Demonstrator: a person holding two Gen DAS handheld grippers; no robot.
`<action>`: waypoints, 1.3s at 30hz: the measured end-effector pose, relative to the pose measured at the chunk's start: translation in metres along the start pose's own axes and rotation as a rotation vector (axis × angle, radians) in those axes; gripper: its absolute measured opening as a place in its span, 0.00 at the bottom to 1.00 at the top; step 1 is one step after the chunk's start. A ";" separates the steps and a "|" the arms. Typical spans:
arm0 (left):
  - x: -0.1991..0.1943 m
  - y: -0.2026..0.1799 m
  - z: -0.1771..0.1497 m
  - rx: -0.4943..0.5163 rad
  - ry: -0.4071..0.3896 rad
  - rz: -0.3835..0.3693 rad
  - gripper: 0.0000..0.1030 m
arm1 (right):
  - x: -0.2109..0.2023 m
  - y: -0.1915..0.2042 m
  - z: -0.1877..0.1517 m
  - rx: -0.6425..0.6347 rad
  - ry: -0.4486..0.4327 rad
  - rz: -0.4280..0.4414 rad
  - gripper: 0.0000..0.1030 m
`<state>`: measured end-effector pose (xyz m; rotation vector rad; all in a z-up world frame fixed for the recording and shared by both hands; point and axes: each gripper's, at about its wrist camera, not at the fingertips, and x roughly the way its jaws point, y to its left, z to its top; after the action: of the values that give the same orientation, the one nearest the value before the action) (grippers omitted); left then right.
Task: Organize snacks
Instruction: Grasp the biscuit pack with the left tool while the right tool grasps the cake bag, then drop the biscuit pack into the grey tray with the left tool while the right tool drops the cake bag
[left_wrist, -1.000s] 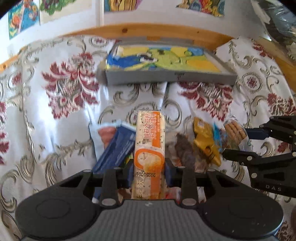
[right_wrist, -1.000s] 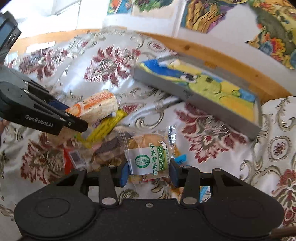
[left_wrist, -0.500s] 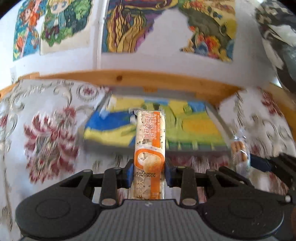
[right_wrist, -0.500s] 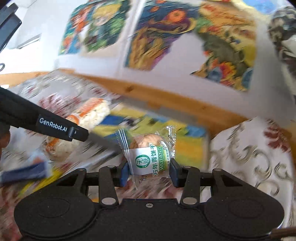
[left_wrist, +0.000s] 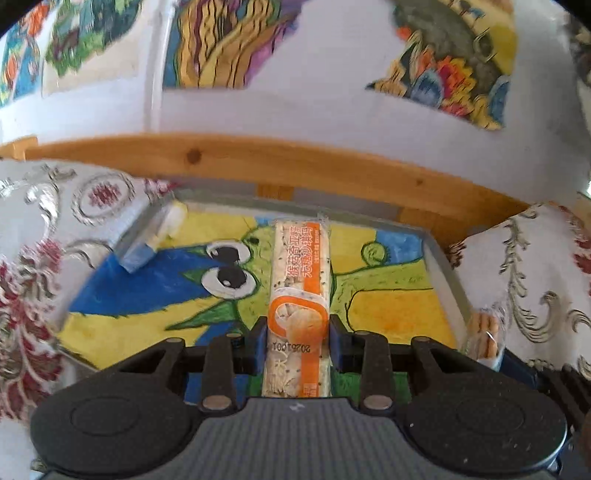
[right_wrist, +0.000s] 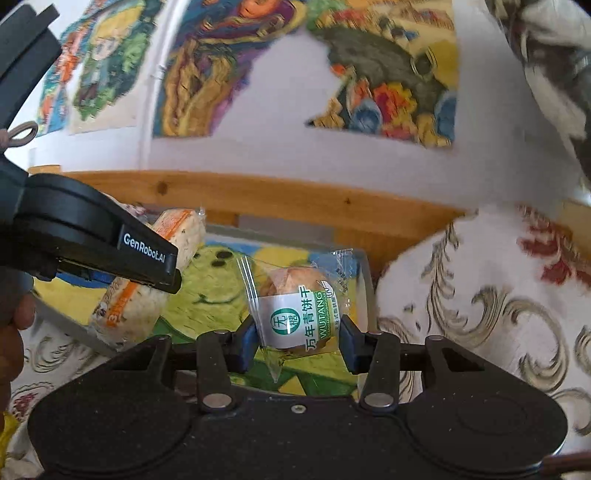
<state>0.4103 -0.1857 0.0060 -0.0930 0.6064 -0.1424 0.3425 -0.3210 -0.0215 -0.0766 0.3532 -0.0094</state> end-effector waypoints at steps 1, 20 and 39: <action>0.005 -0.001 0.000 -0.004 0.015 0.004 0.35 | 0.003 -0.001 -0.002 0.017 0.014 -0.003 0.46; -0.012 0.027 0.004 -0.134 0.017 0.025 0.87 | -0.010 -0.013 0.006 0.091 -0.033 -0.016 0.99; -0.153 0.046 -0.018 -0.053 -0.251 0.131 0.99 | -0.143 -0.021 0.017 0.182 -0.252 -0.086 0.99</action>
<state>0.2804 -0.1169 0.0711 -0.1203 0.3639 0.0134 0.2140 -0.3379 0.0454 0.0873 0.0958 -0.1162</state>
